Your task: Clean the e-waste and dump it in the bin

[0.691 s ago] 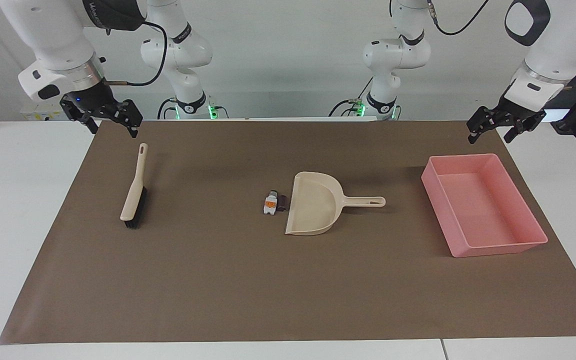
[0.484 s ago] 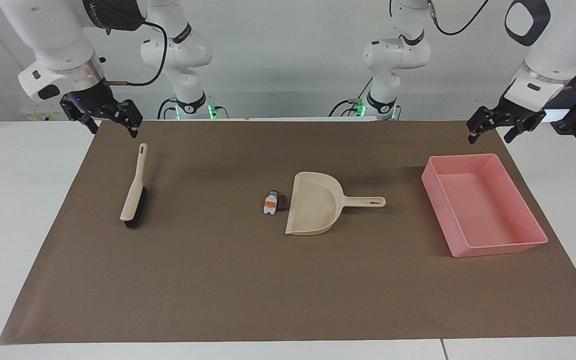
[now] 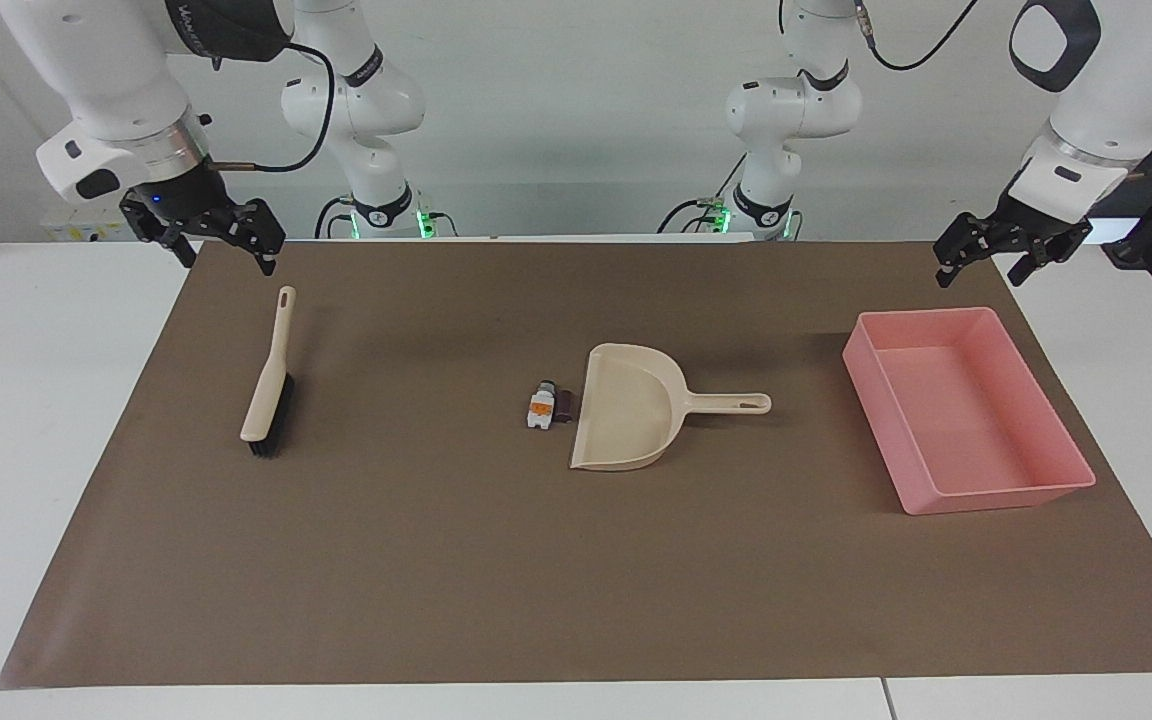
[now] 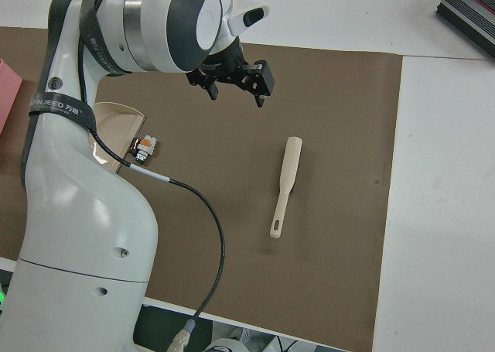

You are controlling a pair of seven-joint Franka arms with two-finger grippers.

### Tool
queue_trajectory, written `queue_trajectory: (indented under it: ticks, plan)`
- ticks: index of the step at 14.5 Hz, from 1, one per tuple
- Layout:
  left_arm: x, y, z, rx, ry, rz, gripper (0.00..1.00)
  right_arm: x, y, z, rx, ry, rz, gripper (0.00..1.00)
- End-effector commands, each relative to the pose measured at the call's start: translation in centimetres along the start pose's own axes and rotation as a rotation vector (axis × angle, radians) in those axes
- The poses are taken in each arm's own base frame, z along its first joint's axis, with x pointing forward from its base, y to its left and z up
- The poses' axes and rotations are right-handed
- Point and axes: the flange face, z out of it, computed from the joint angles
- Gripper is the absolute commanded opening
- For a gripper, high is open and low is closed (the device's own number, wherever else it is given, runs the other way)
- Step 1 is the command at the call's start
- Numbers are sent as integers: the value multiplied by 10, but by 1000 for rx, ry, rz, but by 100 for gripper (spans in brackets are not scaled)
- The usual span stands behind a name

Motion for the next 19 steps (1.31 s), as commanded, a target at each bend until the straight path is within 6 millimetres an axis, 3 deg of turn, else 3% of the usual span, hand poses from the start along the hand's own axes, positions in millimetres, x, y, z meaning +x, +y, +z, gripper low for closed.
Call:
queue_trajectory:
  ticks: [1,5,10,15,17,19]
  plan:
    - [-7,0,0,17,-6,-3,99,-8,0,3,7,-15,16,100]
    - [-7,0,0,16,-6,-3,99,-7,3,8,8,-10,22,100]
    - [-7,-1,0,17,-6,-4,99,-44,10,115,27,8,37,100]
    - [-8,1,1,15,-14,3,99,-38,38,213,27,-55,43,100]
    - [-13,11,3,12,-55,26,99,-44,50,245,30,-67,60,100]
    - [-9,29,6,15,-27,76,99,-51,63,263,35,-81,63,100]
